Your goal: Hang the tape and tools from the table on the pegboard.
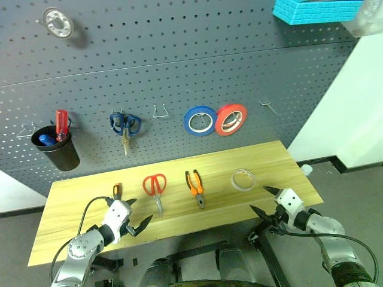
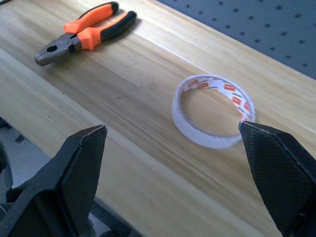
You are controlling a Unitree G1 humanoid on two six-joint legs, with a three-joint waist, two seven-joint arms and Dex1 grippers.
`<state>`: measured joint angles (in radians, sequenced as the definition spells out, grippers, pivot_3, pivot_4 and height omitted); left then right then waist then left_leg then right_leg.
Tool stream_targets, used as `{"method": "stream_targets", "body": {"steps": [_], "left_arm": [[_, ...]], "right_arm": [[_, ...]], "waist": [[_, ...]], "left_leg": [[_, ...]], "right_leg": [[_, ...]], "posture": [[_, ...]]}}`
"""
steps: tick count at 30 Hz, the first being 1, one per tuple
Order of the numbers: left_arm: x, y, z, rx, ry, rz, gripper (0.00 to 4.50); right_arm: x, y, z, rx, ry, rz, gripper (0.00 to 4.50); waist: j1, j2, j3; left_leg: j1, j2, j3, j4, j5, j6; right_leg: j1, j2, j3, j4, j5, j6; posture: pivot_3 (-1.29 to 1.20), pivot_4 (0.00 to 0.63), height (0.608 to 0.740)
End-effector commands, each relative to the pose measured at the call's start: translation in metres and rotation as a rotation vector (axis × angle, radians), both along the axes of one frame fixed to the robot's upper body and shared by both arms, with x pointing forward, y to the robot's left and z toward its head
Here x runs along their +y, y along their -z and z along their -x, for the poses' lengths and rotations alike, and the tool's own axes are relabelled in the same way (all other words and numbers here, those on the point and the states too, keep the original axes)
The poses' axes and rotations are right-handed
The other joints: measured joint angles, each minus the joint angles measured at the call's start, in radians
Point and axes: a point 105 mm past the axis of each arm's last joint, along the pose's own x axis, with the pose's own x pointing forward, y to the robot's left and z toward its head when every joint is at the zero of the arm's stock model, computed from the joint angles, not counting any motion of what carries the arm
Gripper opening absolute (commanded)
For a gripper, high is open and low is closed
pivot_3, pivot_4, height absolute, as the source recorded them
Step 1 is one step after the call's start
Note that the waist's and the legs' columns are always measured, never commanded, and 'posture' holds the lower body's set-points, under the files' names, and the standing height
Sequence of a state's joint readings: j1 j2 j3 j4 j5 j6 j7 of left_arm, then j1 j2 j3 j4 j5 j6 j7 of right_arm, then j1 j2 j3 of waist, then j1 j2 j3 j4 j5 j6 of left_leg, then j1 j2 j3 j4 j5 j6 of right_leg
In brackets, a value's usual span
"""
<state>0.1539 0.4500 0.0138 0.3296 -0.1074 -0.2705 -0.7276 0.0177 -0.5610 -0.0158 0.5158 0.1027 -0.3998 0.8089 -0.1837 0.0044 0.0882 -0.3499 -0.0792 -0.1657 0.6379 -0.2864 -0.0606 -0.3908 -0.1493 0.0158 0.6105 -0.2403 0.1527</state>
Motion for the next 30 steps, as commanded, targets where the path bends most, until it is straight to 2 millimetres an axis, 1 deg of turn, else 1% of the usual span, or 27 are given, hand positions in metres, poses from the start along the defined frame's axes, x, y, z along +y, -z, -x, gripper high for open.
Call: {"method": "stream_targets", "body": {"steps": [1,4,7,10,11,15,18,21,24,30], "left_arm": [[0.005,-0.008,-0.005,-0.039,0.012,-0.012,4.48],[0.012,-0.007,0.000,-0.037,0.009,-0.024,4.48],[0.018,-0.005,0.008,-0.029,0.005,-0.038,4.48],[0.023,-0.004,0.016,-0.024,-0.007,-0.044,4.48],[0.024,-0.003,0.019,-0.022,-0.011,-0.045,4.48],[0.025,0.000,0.031,-0.004,-0.026,-0.038,4.48],[0.018,0.002,0.036,0.008,0.000,-0.030,4.48],[0.010,0.001,0.035,0.009,0.031,-0.020,4.48],[0.000,0.000,0.034,0.024,0.088,-0.005,4.48],[-0.024,0.003,0.035,0.090,0.276,-0.001,4.48]], "right_arm": [[0.006,-0.012,-0.008,-0.044,-0.006,-0.014,4.50],[0.008,-0.012,-0.009,-0.031,-0.026,-0.008,4.50],[0.007,-0.011,-0.011,-0.016,-0.044,0.009,4.50],[0.007,-0.012,-0.014,-0.002,-0.073,0.018,4.50],[0.008,-0.012,-0.014,0.003,-0.084,0.021,4.50],[0.012,-0.013,-0.020,0.016,-0.113,0.018,4.50],[0.017,-0.011,-0.027,0.037,-0.143,0.035,4.50],[0.022,-0.008,-0.034,0.068,-0.186,0.069,4.50],[0.026,-0.006,-0.046,0.082,-0.209,0.121,4.50],[0.027,0.004,-0.065,0.166,-0.213,0.208,4.50]], "waist": [[-0.023,-0.001,0.000],[-0.050,-0.002,0.002],[-0.054,-0.002,0.003],[-0.045,-0.004,0.010],[-0.040,-0.005,0.011],[-0.003,-0.009,0.021],[0.029,-0.008,0.028],[0.060,-0.006,0.034],[0.081,-0.004,0.036],[0.110,-0.004,0.038]], "left_leg": [[0.001,0.000,0.000,0.000,0.000,0.000],[0.001,0.000,0.000,0.000,0.000,0.000],[0.002,0.001,0.000,-0.002,0.000,0.000],[0.009,0.002,0.000,-0.003,0.000,0.000],[0.010,0.002,0.000,-0.003,0.000,0.000],[0.010,0.003,-0.001,-0.003,0.000,0.000],[0.010,0.003,0.000,-0.003,0.000,0.000],[0.010,0.003,0.001,-0.003,0.000,0.000],[0.010,0.002,0.001,-0.004,0.000,0.000],[0.010,0.002,0.002,-0.005,0.000,0.001]], "right_leg": [[0.000,0.000,0.000,0.000,0.000,0.000],[0.000,0.000,0.000,0.000,0.001,0.002],[-0.001,0.000,0.001,0.000,0.002,0.003],[0.000,0.000,0.001,0.001,0.002,0.003],[0.001,0.000,0.001,0.001,0.000,0.000],[0.001,0.000,0.001,0.002,0.000,0.000],[-0.001,0.000,0.002,0.002,0.000,-0.001],[-0.001,0.001,0.003,0.002,0.000,-0.001],[-0.002,0.001,0.003,0.002,0.000,-0.001],[-0.003,0.001,0.003,0.001,0.000,-0.001]], "posture": [[-0.33,0.054,0.740],[-0.28,0.063,0.740],[-0.25,0.071,0.740],[-0.21,0.081,0.740],[-0.21,0.081,0.740],[-0.17,0.092,0.740],[-0.16,0.099,0.740],[-0.16,0.102,0.740],[-0.15,0.105,0.740],[-0.14,0.110,0.740]]}}
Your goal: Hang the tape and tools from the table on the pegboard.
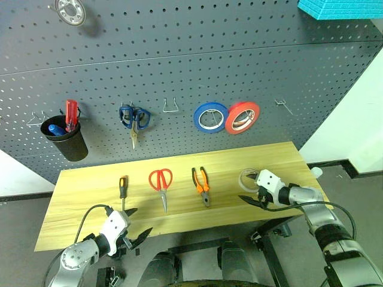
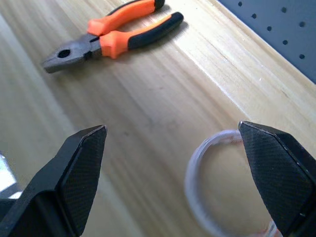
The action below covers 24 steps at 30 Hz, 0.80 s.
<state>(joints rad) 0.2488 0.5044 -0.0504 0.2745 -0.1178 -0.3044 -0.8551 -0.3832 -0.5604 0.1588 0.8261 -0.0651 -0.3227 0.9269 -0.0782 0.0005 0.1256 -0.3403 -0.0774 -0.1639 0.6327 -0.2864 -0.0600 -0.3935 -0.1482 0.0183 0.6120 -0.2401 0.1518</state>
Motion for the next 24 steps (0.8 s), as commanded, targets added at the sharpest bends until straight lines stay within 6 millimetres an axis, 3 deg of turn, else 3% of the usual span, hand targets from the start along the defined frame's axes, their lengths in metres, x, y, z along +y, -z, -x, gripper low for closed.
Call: {"method": "stream_targets", "body": {"steps": [1,9,17,20,24], "left_arm": [[-0.014,-0.006,-0.003,0.012,0.110,0.008,4.48],[-0.036,-0.012,-0.007,0.037,0.256,0.034,4.48],[-0.049,-0.020,-0.007,0.006,0.346,0.058,4.48],[-0.050,-0.020,-0.009,0.003,0.351,0.056,4.50],[-0.050,-0.020,-0.012,-0.004,0.356,0.060,4.50]], "right_arm": [[0.000,0.006,-0.009,0.042,-0.001,0.063,4.50],[-0.007,0.021,-0.023,0.117,0.063,0.206,4.50],[-0.013,0.031,-0.022,0.179,0.086,0.293,4.50],[-0.014,0.031,-0.022,0.197,0.089,0.302,3.95],[-0.016,0.031,-0.021,0.209,0.092,0.312,2.66]], "waist": [[0.006,0.001,0.001],[0.007,0.001,0.004],[0.006,0.000,0.006],[0.007,0.000,0.006],[0.007,0.000,0.006]], "left_leg": [[0.000,0.000,0.000,0.000,0.000,0.000],[0.000,0.000,0.000,-0.002,0.000,0.000],[0.000,0.000,0.000,-0.002,0.000,0.000],[0.001,0.001,0.000,-0.002,0.000,0.000],[0.001,0.001,-0.001,-0.002,0.000,0.000]], "right_leg": [[0.000,0.000,0.000,0.000,0.000,0.000],[-0.001,0.001,0.000,0.000,0.003,-0.004],[-0.001,0.001,0.001,0.000,0.003,-0.003],[-0.001,0.002,0.001,0.000,0.003,-0.004],[-0.001,0.003,0.001,0.000,0.003,-0.003]], "posture": [[-0.13,0.112,0.740],[-0.11,0.118,0.740],[-0.11,0.114,0.740],[-0.11,0.112,0.740],[-0.11,0.107,0.740]]}}
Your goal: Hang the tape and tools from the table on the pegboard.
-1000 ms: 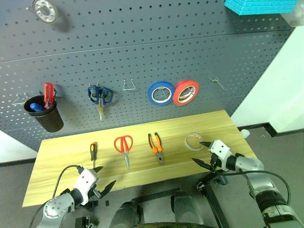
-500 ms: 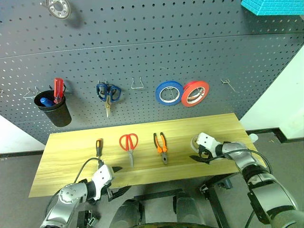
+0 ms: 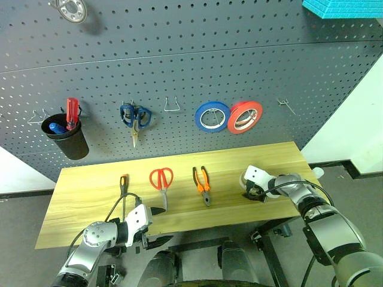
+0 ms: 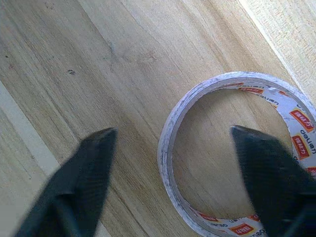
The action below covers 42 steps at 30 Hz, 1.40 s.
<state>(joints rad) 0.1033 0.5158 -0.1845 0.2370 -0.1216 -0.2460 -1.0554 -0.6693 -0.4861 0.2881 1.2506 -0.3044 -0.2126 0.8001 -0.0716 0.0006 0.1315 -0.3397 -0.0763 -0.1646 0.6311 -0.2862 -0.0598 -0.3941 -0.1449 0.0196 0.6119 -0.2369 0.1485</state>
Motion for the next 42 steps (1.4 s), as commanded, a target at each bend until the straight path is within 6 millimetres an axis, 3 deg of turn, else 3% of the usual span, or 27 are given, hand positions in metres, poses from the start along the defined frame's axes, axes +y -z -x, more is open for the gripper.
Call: {"method": "stream_targets", "body": {"steps": [1,8,13,17,20,26,30,33,36,42], "left_arm": [[-0.003,-0.005,-0.003,-0.029,0.023,0.019,4.50],[-0.010,-0.016,-0.012,-0.072,0.028,0.044,4.50],[-0.017,-0.029,-0.022,-0.123,0.014,0.067,4.50],[-0.024,-0.052,-0.034,-0.202,-0.019,0.113,4.50],[-0.028,-0.064,-0.040,-0.234,-0.026,0.134,4.50],[-0.033,-0.073,-0.051,-0.264,-0.019,0.138,4.50],[-0.039,-0.075,-0.056,-0.271,-0.001,0.145,4.50],[-0.043,-0.080,-0.062,-0.290,0.007,0.156,4.50],[-0.046,-0.083,-0.066,-0.304,0.005,0.165,4.50],[-0.045,-0.081,-0.063,-0.311,-0.017,0.172,4.50]], "right_arm": [[-0.005,0.002,0.002,0.026,0.006,0.028,2.27],[-0.006,0.002,0.006,0.043,0.000,0.007,0.01],[-0.009,-0.012,-0.003,-0.071,-0.018,-0.005,0.01],[-0.020,-0.036,-0.005,-0.297,-0.094,0.040,0.01],[-0.028,-0.060,-0.002,-0.511,-0.086,0.076,0.01],[-0.047,-0.117,0.020,-0.982,-0.160,0.352,0.01],[-0.048,-0.155,0.013,-1.180,-0.173,0.446,0.01],[-0.049,-0.177,-0.001,-1.248,-0.180,0.476,0.01],[-0.051,-0.187,-0.015,-1.257,-0.180,0.484,0.01],[-0.057,-0.187,-0.048,-1.148,-0.134,0.426,0.01]], "waist": [[0.000,0.000,0.000],[-0.001,0.000,0.000],[0.001,0.000,0.000],[0.004,0.001,0.000],[0.005,0.001,0.000],[0.004,0.000,0.001],[-0.001,-0.004,0.003],[-0.001,-0.005,0.004],[0.000,-0.006,0.003],[-0.001,-0.006,0.003]], "left_leg": [[0.000,0.000,0.000,0.000,0.000,0.000],[0.000,0.001,0.000,0.000,0.000,0.000],[0.000,0.001,0.000,0.000,0.000,0.000],[-0.002,0.001,0.000,0.000,0.000,0.000],[-0.003,0.001,0.000,-0.001,0.000,0.000],[-0.005,0.001,0.004,0.000,0.000,0.000],[-0.004,0.002,0.010,0.002,0.000,0.000],[-0.002,0.004,0.010,0.005,0.000,0.000],[-0.002,0.006,0.010,0.005,0.000,0.000],[-0.002,0.006,0.010,0.002,0.000,0.000]], "right_leg": [[0.000,0.000,0.000,0.000,0.000,0.000],[0.000,0.001,0.000,0.000,0.002,0.001],[0.000,0.002,0.000,0.000,0.002,0.001],[-0.002,0.002,0.001,-0.001,0.002,0.002],[-0.003,0.002,0.001,-0.001,0.002,0.002],[-0.005,0.002,0.004,-0.001,-0.001,0.006],[-0.005,0.002,0.007,-0.002,-0.001,0.000],[-0.002,0.004,0.008,-0.002,0.000,-0.002],[-0.002,0.006,0.008,-0.002,0.002,-0.003],[-0.002,0.007,0.009,-0.004,0.006,-0.005]], "posture": [[-0.11,0.106,0.740],[-0.12,0.096,0.740],[-0.11,0.090,0.740],[-0.11,0.088,0.740],[-0.11,0.087,0.740],[-0.16,0.083,0.740],[-0.17,0.077,0.740],[-0.17,0.066,0.740],[-0.16,0.062,0.740],[-0.13,0.053,0.740]]}}
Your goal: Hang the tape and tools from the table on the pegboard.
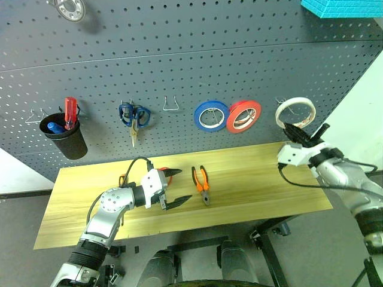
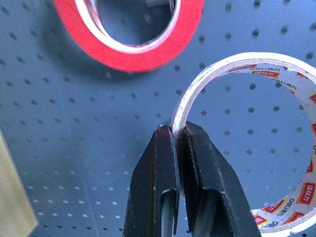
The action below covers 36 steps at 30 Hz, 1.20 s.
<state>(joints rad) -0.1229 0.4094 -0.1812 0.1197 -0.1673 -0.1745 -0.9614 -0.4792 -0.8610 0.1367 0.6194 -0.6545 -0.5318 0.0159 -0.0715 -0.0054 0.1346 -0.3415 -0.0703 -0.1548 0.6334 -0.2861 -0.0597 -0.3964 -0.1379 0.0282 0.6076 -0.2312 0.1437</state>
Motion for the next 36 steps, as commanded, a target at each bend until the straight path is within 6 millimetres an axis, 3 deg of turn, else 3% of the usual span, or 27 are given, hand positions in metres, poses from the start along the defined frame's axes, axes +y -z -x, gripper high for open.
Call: {"method": "stream_targets", "body": {"steps": [1,2,5,12,14,17,19,21,25,27,36], "left_arm": [[0.002,-0.004,0.003,-0.030,-0.012,0.011,4.50],[0.003,-0.003,0.004,-0.029,-0.019,0.011,4.50],[0.007,-0.002,0.006,-0.028,-0.042,0.013,4.50],[0.016,0.001,0.009,-0.017,-0.073,0.006,4.50],[0.024,0.004,0.009,-0.003,-0.095,-0.006,4.50],[0.042,0.016,0.010,0.037,-0.130,-0.065,4.50],[0.058,0.028,0.009,0.067,-0.163,-0.126,4.50],[0.068,0.035,0.009,0.102,-0.183,-0.152,4.50],[0.081,0.042,0.011,0.170,-0.157,-0.174,4.50],[0.087,0.047,0.010,0.185,-0.161,-0.191,4.50],[0.104,0.052,0.004,0.205,-0.173,-0.219,4.50]], "right_arm": [[-0.002,0.002,-0.014,0.076,0.003,-0.080,0.01],[-0.001,0.004,-0.015,0.097,-0.003,-0.091,0.01],[-0.001,0.010,-0.017,0.160,-0.012,-0.163,0.80],[0.003,0.006,-0.012,0.145,-0.077,-0.117,3.12],[0.014,0.013,0.000,0.179,-0.159,-0.091,3.12],[0.037,0.047,0.027,0.362,-0.274,-0.121,3.12],[0.056,0.072,0.043,0.491,-0.296,-0.231,3.12],[0.070,0.086,0.052,0.577,-0.291,-0.328,3.12],[0.106,0.108,0.062,0.783,-0.239,-0.545,3.94],[0.125,0.113,0.063,0.868,-0.218,-0.626,4.48],[0.196,0.127,0.046,1.052,0.014,-0.882,4.48]], "waist": [[-0.002,0.000,-0.001],[-0.002,0.000,-0.001],[0.000,0.001,-0.001],[0.002,0.001,-0.001],[0.002,0.001,-0.001],[0.001,0.000,-0.001],[0.001,0.000,-0.001],[-0.001,0.001,-0.001],[-0.002,0.001,0.000],[0.002,0.001,0.001],[0.002,0.002,0.005]], "left_leg": [[0.001,0.000,0.000,-0.001,0.000,0.000],[0.001,0.001,0.000,-0.002,0.000,0.000],[0.000,0.002,0.000,-0.003,0.000,0.000],[-0.003,0.001,0.001,-0.003,0.000,0.000],[-0.003,0.001,0.001,-0.003,0.000,0.000],[-0.002,0.003,0.000,-0.003,0.000,0.001],[-0.002,0.003,0.000,-0.003,-0.001,0.001],[0.000,0.004,0.000,-0.003,-0.001,0.001],[0.001,0.004,0.004,-0.001,-0.001,0.001],[0.001,0.006,0.004,0.000,-0.001,0.001],[0.000,0.017,0.003,-0.002,-0.001,0.001]], "right_leg": [[0.000,0.000,0.000,-0.002,0.000,0.000],[0.000,0.001,0.000,-0.003,0.001,0.000],[0.000,0.002,0.000,-0.007,0.001,0.000],[0.000,0.002,0.001,-0.011,0.003,0.002],[0.000,0.002,0.001,-0.011,0.003,0.002],[0.000,0.003,0.001,-0.011,0.003,0.002],[0.001,0.003,0.001,-0.011,0.003,0.002],[0.002,0.004,0.001,-0.010,0.003,0.002],[0.002,0.004,0.003,-0.009,0.004,-0.001],[0.002,0.006,0.003,-0.009,0.004,0.000],[-0.005,0.017,0.003,-0.005,0.010,-0.007]], "posture": [[-0.12,0.053,0.740],[-0.12,0.052,0.740],[-0.11,0.053,0.740],[-0.10,0.065,0.740],[-0.11,0.072,0.740],[-0.12,0.077,0.740],[-0.13,0.081,0.740],[-0.13,0.086,0.740],[-0.13,0.101,0.740],[-0.13,0.107,0.740],[-0.10,0.154,0.740]]}}
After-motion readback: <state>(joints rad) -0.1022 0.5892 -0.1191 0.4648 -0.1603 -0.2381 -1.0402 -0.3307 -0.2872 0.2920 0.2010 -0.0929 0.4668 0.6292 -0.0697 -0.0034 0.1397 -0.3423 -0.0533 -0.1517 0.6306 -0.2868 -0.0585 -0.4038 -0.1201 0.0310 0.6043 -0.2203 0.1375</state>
